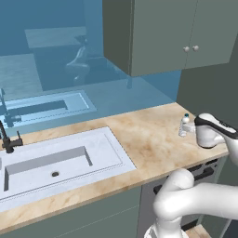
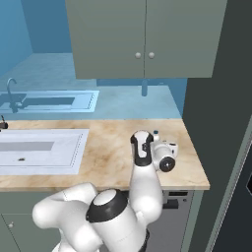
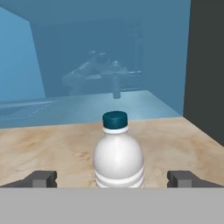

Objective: Take the bottled waters from the counter and place them in the freezer to freeze. Close the freezer door after placing the bottles.

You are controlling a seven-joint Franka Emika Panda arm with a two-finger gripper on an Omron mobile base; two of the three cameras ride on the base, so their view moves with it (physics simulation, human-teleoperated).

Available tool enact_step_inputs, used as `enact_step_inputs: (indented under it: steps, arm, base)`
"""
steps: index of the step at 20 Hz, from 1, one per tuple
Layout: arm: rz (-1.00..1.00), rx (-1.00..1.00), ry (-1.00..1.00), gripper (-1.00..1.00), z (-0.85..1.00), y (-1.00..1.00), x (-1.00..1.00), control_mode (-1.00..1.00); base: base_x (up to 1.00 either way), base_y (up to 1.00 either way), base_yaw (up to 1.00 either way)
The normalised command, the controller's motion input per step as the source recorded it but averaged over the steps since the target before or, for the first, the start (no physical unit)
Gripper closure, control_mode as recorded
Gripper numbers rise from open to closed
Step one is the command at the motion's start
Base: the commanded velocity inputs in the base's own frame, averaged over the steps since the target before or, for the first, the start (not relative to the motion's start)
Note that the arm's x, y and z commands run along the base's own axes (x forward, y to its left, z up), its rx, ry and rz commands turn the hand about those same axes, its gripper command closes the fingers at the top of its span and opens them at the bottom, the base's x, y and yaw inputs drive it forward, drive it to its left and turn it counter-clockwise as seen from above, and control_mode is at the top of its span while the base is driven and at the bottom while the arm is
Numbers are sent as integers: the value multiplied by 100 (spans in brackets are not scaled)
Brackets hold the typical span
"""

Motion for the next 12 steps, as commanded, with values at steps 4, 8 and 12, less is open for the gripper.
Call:
enact_step_inputs:
  steps: [4, 8, 12]
  arm:
    - [0, 0, 0, -100, -11, -2, 9, -100]
    - [0, 0, 0, -100, -9, 0, 6, -100]
    - [0, 0, 0, -100, -2, 0, 9, -100]
  base:
    - [0, 0, 0]
    - [0, 0, 0]
    - [0, 0, 0]
